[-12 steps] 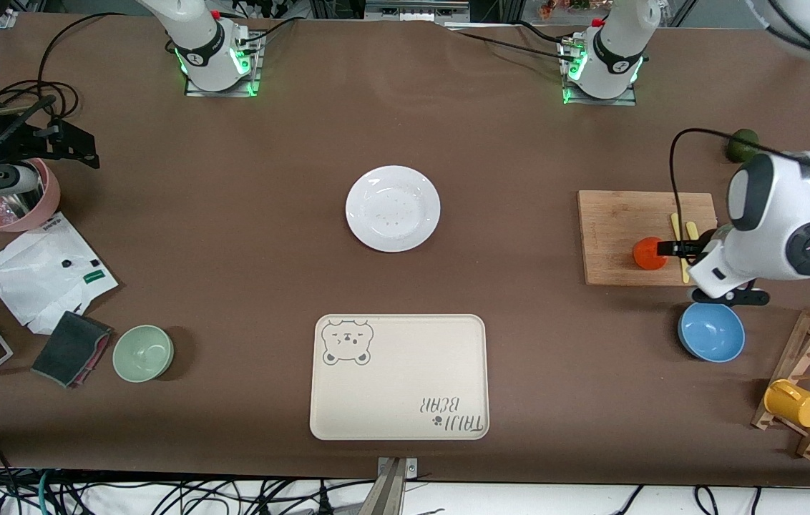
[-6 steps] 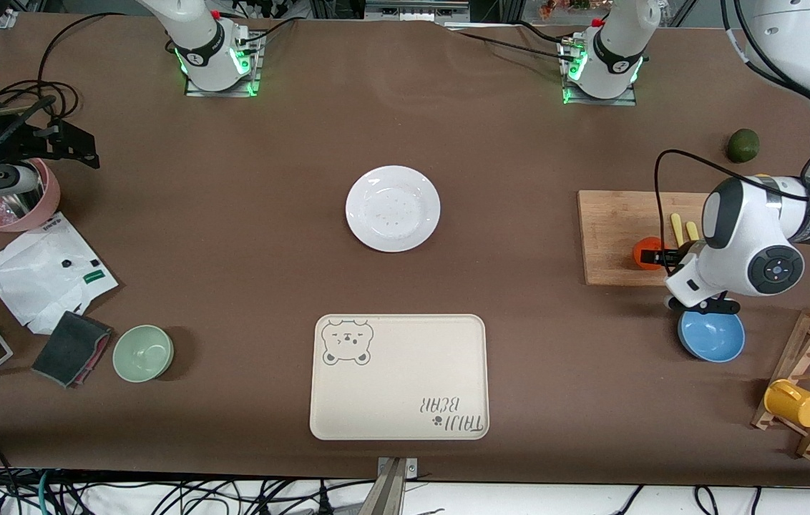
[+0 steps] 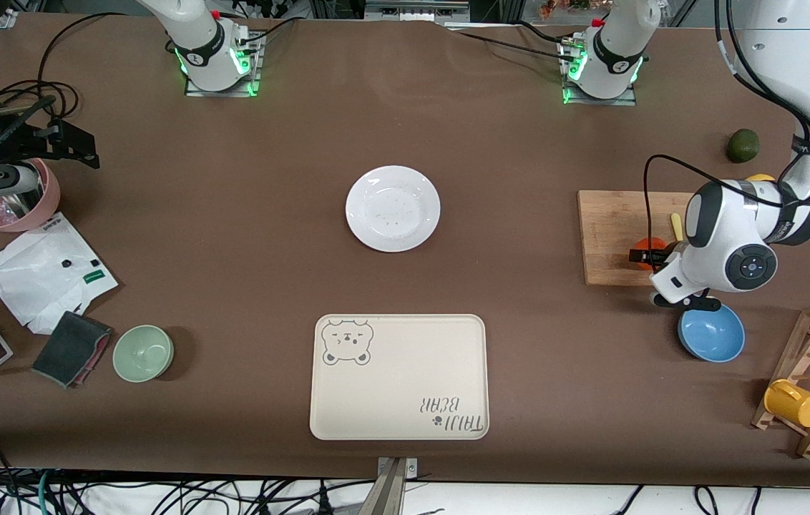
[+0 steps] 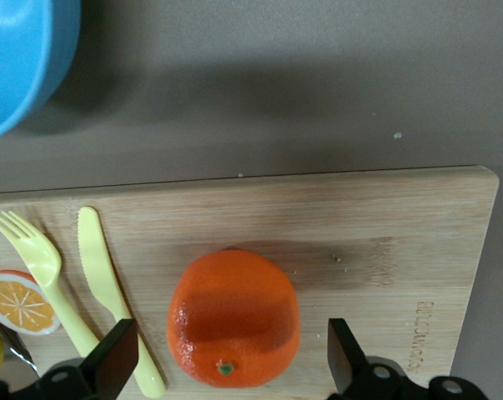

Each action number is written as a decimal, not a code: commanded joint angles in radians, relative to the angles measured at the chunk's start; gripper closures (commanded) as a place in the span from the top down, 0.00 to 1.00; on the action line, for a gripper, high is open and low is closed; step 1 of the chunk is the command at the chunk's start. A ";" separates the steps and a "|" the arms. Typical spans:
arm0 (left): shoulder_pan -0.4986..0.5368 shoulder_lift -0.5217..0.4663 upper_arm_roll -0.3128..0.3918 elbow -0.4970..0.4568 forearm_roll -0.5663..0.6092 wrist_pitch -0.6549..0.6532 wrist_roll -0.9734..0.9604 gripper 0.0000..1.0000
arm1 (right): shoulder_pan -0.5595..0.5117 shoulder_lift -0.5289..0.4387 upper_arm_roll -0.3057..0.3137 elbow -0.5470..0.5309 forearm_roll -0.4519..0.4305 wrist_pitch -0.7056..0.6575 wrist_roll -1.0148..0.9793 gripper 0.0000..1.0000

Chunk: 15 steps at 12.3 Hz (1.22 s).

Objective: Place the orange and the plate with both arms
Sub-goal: 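Reach the left gripper down over the orange on the cutting board, then close the left gripper on the orange and lift it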

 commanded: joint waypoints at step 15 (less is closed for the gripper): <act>-0.004 0.018 -0.005 -0.051 0.036 0.035 0.019 0.17 | -0.005 0.004 0.000 0.016 0.013 -0.001 0.010 1.00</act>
